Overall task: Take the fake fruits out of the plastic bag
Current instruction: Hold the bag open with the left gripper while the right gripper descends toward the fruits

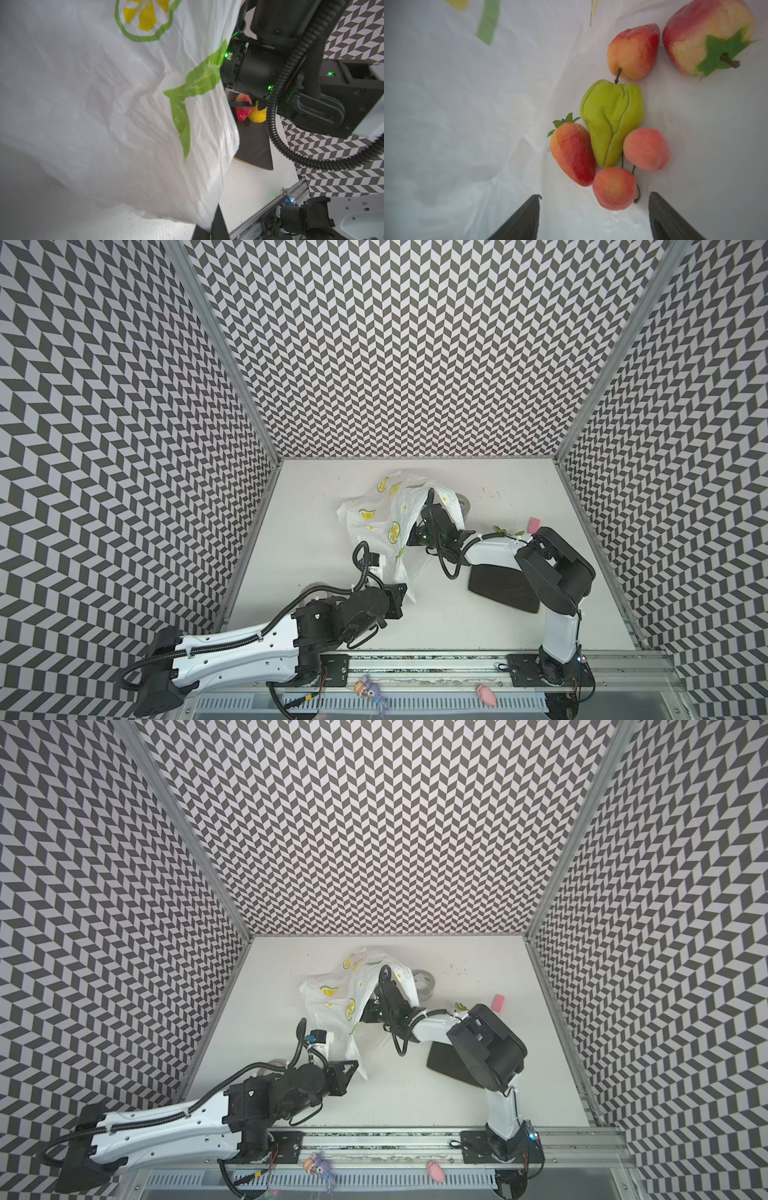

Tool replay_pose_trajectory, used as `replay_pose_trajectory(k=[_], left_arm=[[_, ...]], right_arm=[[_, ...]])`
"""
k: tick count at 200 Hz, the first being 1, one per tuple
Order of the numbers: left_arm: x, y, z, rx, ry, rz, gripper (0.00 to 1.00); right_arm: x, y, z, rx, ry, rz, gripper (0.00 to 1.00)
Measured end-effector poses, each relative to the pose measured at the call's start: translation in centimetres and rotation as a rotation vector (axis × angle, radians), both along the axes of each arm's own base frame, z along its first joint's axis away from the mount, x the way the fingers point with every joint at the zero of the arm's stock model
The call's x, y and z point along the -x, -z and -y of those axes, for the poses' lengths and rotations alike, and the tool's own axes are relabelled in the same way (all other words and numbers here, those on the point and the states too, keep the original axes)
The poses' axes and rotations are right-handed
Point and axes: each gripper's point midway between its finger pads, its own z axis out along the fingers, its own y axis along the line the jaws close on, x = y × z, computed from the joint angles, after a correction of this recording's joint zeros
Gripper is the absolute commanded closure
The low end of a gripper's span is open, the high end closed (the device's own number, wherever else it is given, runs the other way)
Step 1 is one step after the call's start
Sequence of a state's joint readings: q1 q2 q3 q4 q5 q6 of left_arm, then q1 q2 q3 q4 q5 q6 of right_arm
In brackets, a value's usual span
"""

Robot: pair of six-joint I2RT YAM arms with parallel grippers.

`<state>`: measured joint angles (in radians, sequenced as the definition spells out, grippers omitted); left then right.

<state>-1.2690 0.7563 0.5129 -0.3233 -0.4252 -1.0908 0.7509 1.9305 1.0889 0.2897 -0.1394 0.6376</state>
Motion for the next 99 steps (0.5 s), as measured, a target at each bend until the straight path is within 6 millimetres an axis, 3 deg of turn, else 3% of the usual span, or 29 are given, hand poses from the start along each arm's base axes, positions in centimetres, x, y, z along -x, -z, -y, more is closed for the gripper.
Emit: replay_pose_trajectory(k=[37,99], left_arm=[[0.3,0.6,-0.9,-0.004,-0.01,-0.022,1.0],[0.5,1.1,-1.8,0.012,-0.037,-0.053,1.0]], right_arm=[[-1.0,0.5,-1.4,0.013,0.002,0.004,0.25],[-1.7,3.9,-2.4,0.114,0.039,-0.028,0.34]])
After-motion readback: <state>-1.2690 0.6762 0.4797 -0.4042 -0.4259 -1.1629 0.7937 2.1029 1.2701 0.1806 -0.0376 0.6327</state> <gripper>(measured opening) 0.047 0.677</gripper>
